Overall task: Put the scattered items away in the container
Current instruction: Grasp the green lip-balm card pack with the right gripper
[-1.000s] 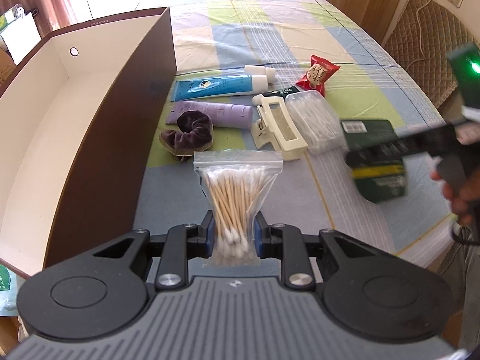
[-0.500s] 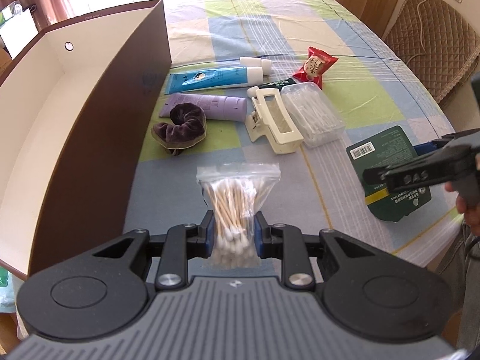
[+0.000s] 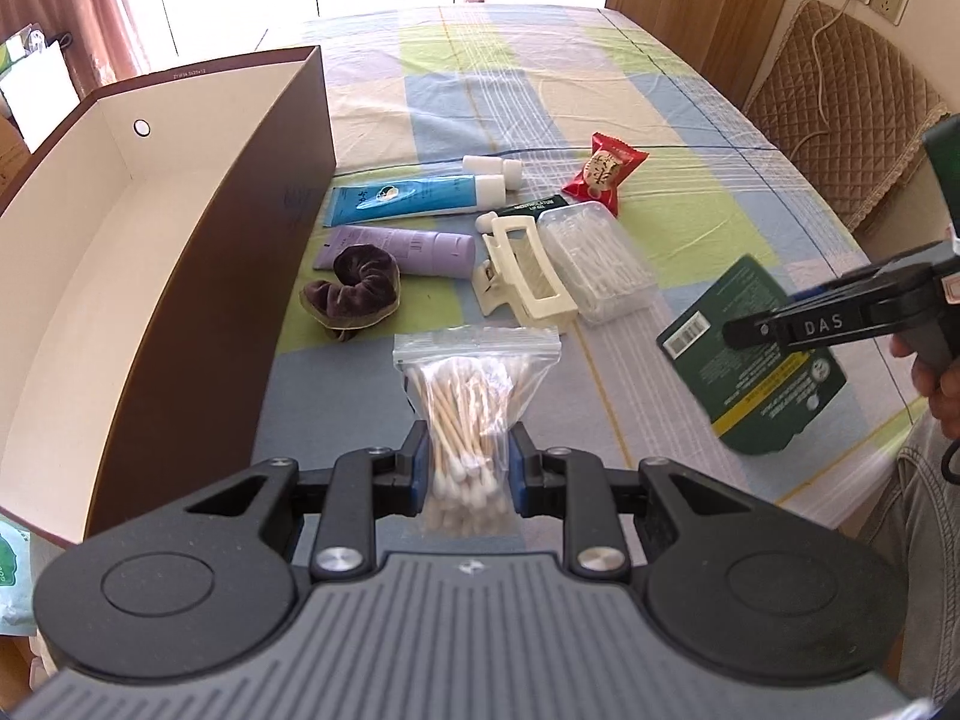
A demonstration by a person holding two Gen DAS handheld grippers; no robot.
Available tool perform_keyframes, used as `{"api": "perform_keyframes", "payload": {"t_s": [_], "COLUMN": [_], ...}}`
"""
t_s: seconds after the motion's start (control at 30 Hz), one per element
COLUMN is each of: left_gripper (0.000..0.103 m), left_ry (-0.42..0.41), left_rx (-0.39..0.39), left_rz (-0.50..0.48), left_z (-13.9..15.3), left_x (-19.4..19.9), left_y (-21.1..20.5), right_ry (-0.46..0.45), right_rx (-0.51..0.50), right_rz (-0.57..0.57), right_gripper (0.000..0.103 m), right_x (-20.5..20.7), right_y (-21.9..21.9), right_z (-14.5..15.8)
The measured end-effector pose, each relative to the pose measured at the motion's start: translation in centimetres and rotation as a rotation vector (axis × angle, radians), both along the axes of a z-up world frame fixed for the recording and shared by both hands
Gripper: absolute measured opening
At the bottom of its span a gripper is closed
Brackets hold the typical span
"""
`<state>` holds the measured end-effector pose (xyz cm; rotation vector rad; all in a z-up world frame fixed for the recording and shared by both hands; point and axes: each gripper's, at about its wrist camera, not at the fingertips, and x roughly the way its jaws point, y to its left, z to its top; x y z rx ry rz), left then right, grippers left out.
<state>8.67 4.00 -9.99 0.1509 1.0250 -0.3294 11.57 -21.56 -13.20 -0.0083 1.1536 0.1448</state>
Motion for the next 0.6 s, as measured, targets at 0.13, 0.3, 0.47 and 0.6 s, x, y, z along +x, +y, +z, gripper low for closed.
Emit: {"api": "perform_keyframes", "payload": {"t_s": [0.13,0.3,0.47,0.6], "left_gripper": [0.021,0.021,0.021,0.021], "left_ry": [0.002,0.004,0.007,0.019], "left_rx": [0.0,0.001,-0.002,0.0], "left_rz": [0.004,0.009,-0.002,0.007], "left_z": [0.0,0.0,-0.2,-0.6], "left_x": [-0.2,-0.4,-0.4,-0.1], "left_y": [0.1,0.1,0.0,0.3], "right_ry": [-0.063,-0.067,-0.068,-0.074], "right_rx": [-0.128,-0.139,-0.298,-0.254], "right_rz": [0.005,0.081,0.161,0.149], "right_gripper": [0.103,0.103,0.103,0.103], "right_x": [-1.3,-3.1,-3.1,-2.7], "right_y": [0.8,3.7,6.0,3.8], "right_z": [0.0,-0.2,-3.0,-3.4]}}
